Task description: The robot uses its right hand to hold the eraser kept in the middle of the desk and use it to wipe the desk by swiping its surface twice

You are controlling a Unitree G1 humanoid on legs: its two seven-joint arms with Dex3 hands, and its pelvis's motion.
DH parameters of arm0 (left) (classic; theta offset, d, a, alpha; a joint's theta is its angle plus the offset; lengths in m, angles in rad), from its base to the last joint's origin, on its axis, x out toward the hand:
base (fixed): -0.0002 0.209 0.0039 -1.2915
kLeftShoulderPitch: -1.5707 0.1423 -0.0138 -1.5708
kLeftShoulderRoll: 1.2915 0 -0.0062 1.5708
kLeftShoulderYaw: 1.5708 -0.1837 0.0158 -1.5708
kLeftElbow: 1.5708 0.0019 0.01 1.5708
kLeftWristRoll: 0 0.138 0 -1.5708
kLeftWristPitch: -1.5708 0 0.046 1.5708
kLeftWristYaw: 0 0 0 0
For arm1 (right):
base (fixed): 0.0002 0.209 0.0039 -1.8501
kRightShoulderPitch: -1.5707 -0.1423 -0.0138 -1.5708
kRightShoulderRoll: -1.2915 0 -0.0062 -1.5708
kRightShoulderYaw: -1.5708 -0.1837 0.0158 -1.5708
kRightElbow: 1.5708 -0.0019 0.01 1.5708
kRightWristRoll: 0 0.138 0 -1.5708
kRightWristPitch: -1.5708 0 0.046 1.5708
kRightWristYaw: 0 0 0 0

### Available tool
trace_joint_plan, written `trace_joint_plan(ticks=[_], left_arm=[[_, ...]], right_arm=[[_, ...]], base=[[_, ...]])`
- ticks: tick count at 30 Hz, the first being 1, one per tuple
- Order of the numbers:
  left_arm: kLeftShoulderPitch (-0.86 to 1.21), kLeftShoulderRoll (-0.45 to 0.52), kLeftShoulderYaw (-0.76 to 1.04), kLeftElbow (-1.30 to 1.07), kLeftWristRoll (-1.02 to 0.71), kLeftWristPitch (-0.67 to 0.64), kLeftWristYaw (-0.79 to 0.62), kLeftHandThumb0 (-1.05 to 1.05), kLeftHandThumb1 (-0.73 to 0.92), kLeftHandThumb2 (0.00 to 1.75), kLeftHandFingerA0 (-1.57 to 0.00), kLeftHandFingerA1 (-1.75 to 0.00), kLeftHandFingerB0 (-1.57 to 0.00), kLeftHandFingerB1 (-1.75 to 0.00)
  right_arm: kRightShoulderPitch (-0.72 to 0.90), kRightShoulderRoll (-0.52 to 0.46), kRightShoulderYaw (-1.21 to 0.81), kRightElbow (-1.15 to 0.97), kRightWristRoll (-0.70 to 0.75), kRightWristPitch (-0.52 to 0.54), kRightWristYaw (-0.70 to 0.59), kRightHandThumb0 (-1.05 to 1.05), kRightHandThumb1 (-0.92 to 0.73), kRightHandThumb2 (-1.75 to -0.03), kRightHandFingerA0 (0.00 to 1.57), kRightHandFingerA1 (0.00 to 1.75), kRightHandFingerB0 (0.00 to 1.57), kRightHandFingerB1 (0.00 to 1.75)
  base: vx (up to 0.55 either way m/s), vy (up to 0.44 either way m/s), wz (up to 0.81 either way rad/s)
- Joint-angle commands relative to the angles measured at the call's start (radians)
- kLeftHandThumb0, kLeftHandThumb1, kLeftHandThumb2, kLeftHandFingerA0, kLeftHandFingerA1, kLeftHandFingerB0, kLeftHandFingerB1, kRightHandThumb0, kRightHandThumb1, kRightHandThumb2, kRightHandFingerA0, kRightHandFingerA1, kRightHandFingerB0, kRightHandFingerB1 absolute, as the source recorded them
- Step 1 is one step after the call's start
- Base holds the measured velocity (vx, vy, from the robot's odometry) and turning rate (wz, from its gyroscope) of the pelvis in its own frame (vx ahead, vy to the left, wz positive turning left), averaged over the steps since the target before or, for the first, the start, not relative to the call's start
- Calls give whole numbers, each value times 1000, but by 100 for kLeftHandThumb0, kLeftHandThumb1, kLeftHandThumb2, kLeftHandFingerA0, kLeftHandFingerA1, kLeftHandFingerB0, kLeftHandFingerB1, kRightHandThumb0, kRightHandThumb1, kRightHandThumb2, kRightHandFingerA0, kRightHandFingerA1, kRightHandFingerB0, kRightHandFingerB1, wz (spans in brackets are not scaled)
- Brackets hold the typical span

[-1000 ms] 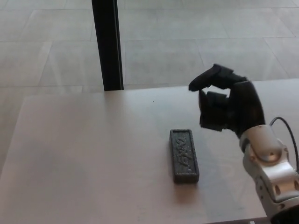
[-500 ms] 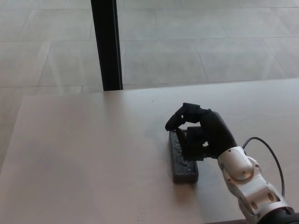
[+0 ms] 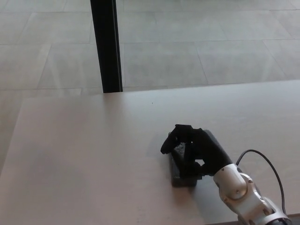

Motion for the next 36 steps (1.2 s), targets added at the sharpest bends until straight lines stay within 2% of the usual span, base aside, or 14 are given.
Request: trace_joint_plan(ticks=[1, 5, 9, 12, 13, 17, 19, 21, 23, 26, 30, 32, 35, 36], left_arm=[[2, 21, -9, 2, -12, -17, 1, -53, 70, 61, -76, -64, -63, -52], [4, 21, -9, 2, -15, -16, 4, -53, 71, 61, -76, -62, -61, -52], [9, 20, -9, 1, -18, -23, -10, -53, 72, 62, -74, -61, -57, -51], [16, 18, -9, -2, -21, -27, -23, -53, 72, 62, -72, -59, -55, -50], [13, 17, -10, 2, -19, -26, -11, -54, 71, 61, -75, -60, -60, -52], [11, 19, -12, 2, -19, -24, -9, -55, 71, 61, -75, -61, -60, -52], [18, 16, -15, -1, -17, -31, -7, -55, 71, 61, -75, -60, -60, -52], [21, 13, -14, -1, -19, -32, -9, -55, 71, 61, -75, -60, -60, -52], [18, 10, -8, -1, -27, -33, -9, -55, 72, 61, -72, -61, -59, -52], [1, 10, 23, -5, -65, -11, -24, -53, 72, 62, -67, -62, -59, -53], [-6, 9, 36, -9, -77, -3, -16, -51, 72, 61, -74, -64, -62, -54], [-3, 10, 40, -7, -82, -3, -29, -52, 72, 62, -65, -64, -57, -53], [5, 11, 33, -7, -76, -10, -22, -54, 72, 62, -64, -62, -56, -53], [8, 14, 24, -7, -67, -12, -6, -55, 73, 62, -61, -60, -57, -53]], right_arm=[[69, -14, 69, 66, -102, -6, 2, -26, -50, -121, 89, 175, 77, 162], [73, -25, 96, 93, -128, -10, -9, -28, -50, -122, 91, 175, 78, 158], [84, -38, 70, 115, -106, -35, -15, -27, -46, -130, 95, 175, 78, 167], [90, -71, 81, 117, -136, -1, -31, -29, -56, -116, 91, 175, 76, 162], [97, -83, 68, 117, -124, 2, -20, -26, -51, -125, 94, 175, 73, 169], [117, -130, 8, 137, -89, -4, -13, -27, -49, -124, 91, 175, 78, 165], [128, -156, -37, 151, -67, -11, -23, -25, -41, -135, 94, 175, 78, 175], [129, -160, -55, 156, -66, -15, -19, -25, -41, -135, 94, 175, 78, 175], [132, -184, -107, 168, -29, 8, -5, -28, -48, -123, 91, 175, 76, 165], [130, -238, -166, 183, -14, 11, 12, -26, -55, -116, 89, 175, 74, 163], [139, -293, -198, 189, -20, -13, 21, -29, -48, -127, 96, 175, 77, 164], [145, -319, -210, 185, -22, -5, 23, -29, -48, -126, 92, 175, 76, 160], [160, -356, -240, 184, -9, 2, 22, -29, -52, -111, 92, 175, 79, 153], [168, -376, -247, 192, -14, 2, 9, -27, -59, -94, 110, 175, 72, 143]], base=[[0, 0, 0], [0, 0, 0], [0, 0, 0], [0, 0, 0], [0, 0, 0], [0, 0, 0], [0, 0, 0], [0, 0, 0], [0, 0, 0], [0, 0, 0], [0, 0, 0], [0, 0, 0], [0, 0, 0], [0, 0, 0]])
